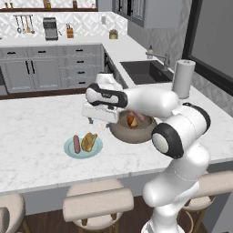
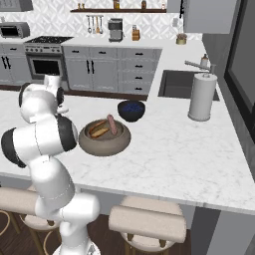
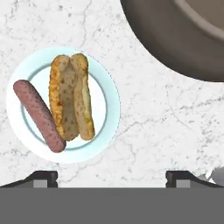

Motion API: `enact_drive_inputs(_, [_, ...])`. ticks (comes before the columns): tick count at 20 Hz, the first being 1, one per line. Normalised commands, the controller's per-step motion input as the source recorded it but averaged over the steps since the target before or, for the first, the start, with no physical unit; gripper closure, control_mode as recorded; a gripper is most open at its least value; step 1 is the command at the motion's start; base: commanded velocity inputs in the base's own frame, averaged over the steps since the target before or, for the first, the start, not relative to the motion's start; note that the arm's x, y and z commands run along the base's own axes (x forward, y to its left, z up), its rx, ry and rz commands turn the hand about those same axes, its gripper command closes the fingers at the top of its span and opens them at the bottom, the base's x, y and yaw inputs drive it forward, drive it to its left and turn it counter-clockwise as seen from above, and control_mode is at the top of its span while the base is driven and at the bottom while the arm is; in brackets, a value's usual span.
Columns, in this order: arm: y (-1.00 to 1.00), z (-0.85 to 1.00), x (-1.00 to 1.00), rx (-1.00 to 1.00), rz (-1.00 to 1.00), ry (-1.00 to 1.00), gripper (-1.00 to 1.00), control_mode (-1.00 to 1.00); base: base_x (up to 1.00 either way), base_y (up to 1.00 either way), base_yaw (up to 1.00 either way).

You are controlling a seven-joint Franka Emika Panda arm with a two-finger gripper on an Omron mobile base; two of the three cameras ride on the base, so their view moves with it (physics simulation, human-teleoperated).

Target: Place one bun and one sausage from the bowl on each plate.

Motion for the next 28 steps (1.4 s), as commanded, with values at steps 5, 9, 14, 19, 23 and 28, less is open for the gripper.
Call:
enact_drive_inputs(5, [-1.0,0.5,0.33,0.0,-0.01,0.02,-1.0,-1.0,0.0,0.0,0.0])
enact_drive_inputs(9, [-1.0,0.0,0.28,0.0,0.0,0.01,-1.0,-1.0,0.0,0.0,0.0])
enact_drive_inputs(14, [-0.61,-0.15,0.54,0.0,0.01,0.0,-1.0,-1.0,0.0,0.0,0.0])
enact_drive_inputs(19, [-0.1,-0.38,0.5,0.0,0.1,0.03,-1.0,-1.0,0.0,0.0,0.0])
enact_drive_inputs(23, [-0.09,-0.32,0.57,0.0,0.1,0.0,-1.0,-1.0,0.0,0.0,0.0])
enact_drive_inputs(28, [-0.21,-0.15,0.26,0.0,0.06,0.0,-1.0,-1.0,0.0,0.0,0.0])
